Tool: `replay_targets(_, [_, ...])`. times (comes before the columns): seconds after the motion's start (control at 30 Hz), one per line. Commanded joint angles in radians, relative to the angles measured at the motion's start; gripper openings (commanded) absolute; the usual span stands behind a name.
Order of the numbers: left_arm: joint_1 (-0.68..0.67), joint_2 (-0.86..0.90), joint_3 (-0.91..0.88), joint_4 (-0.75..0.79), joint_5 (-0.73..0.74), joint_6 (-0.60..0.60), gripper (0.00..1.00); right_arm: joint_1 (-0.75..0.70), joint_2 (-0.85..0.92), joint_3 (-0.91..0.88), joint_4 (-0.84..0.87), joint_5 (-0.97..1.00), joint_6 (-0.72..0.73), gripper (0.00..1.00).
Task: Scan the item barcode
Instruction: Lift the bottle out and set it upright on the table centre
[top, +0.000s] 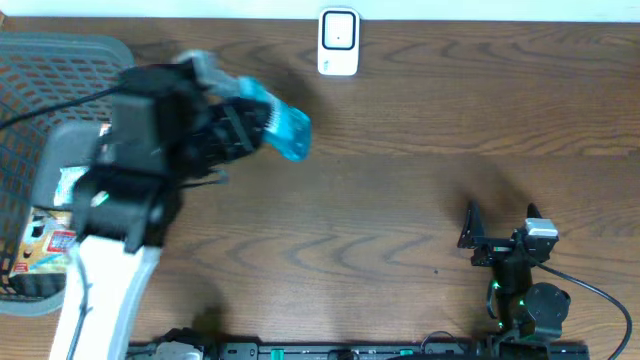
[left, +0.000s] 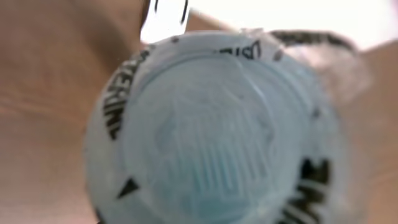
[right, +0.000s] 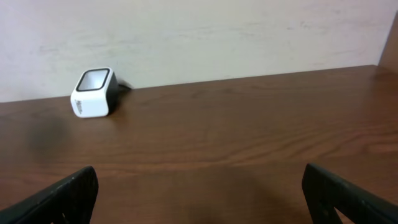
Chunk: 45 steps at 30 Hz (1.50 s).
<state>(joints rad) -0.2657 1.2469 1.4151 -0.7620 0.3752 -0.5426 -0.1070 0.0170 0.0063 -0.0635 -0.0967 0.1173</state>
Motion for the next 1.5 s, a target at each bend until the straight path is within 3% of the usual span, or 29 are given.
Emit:
replay_targets(0.0, [-0.122, 0.122, 0.002, 0.007, -0.182, 0.029, 0.24, 0.002, -0.005, -0.001, -0.004, 0.001, -0.01, 0.99])
replay_targets(0.27, [-0.368, 0.449, 0.002, 0.108, -0.627, -0.155, 0.24, 0.002, -0.005, -0.001, -0.004, 0.001, -0.01, 0.99])
replay_targets(0.47, [-0.461, 0.606, 0.002, 0.193, -0.76, -0.218, 0.24, 0.002, -0.005, -0.001, -0.004, 0.001, -0.01, 0.99])
replay_targets(0.7, [-0.473, 0.671, 0.002, 0.256, -0.774, -0.241, 0.25, 0.002, -0.005, -0.001, -0.004, 0.001, -0.01, 0.99])
replay_targets(0.8, [-0.473, 0.67, 0.002, 0.26, -0.778, -0.24, 0.36, 0.002, -0.005, -0.001, -0.004, 0.001, -0.01, 0.99])
replay_targets(0.97, [-0.476, 0.67, 0.002, 0.248, -0.778, -0.235, 0.64, 0.002, -0.004, -0.001, -0.004, 0.001, -0.01, 0.99])
replay_targets(1.07, [-0.486, 0.668, 0.002, 0.248, -0.778, -0.201, 0.98, 0.002, -0.004, -0.001, -0.004, 0.001, -0.01, 0.99])
replay_targets(1.27, [-0.52, 0.591, 0.003, 0.242, -0.78, -0.108, 0.98, 0.002, -0.004, -0.001, -0.004, 0.001, -0.01, 0.99])
replay_targets(1.47, [-0.529, 0.327, 0.003, 0.118, -0.781, 0.062, 0.98, 0.002, -0.004, -0.001, -0.004, 0.001, -0.01, 0.99])
